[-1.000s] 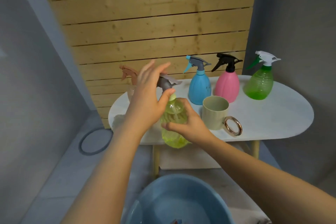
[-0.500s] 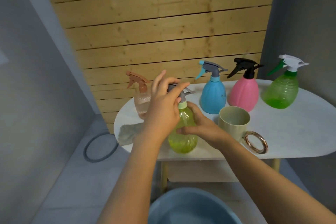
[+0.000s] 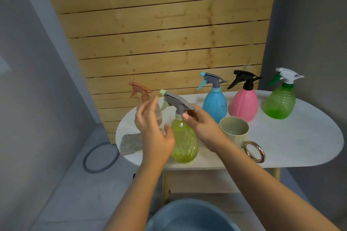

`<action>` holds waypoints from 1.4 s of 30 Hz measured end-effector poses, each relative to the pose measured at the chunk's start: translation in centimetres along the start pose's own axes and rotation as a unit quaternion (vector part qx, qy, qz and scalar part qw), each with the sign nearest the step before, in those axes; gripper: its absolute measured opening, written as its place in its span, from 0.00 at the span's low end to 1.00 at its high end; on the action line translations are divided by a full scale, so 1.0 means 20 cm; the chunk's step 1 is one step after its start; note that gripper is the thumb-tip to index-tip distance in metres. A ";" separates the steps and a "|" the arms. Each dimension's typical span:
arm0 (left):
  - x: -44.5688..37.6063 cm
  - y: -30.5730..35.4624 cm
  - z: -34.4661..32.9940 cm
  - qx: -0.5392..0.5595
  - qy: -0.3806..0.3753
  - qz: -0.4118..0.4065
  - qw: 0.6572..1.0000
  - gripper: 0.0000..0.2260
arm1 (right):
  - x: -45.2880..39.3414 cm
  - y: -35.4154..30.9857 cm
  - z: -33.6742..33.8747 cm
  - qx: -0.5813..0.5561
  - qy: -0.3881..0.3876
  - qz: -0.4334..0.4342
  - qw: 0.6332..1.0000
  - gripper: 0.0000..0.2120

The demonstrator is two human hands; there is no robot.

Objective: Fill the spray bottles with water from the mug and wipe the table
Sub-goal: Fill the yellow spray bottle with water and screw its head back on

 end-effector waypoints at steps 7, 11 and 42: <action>0.14 -0.28 -0.19 0.117 -0.189 0.284 0.933 0.36 | 0.00 -0.03 0.00 -0.044 0.023 0.013 0.999 0.07; 0.16 -0.26 -0.21 0.051 -0.199 0.260 0.944 0.30 | 0.01 -0.01 0.02 -0.015 0.096 -0.011 0.995 0.15; 0.15 -0.31 -0.23 0.056 -0.222 0.216 0.949 0.23 | -0.02 0.04 0.00 -0.080 0.071 -0.057 0.993 0.11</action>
Point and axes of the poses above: each hand's wrist, its own x-axis away from the middle knuckle, its own z-axis out of the back of the hand, y = z × x, the point moved 9 cm from there along -x, towards the middle knuckle, and after that the axes turned 3 degrees about z, right-handed, at the moved point
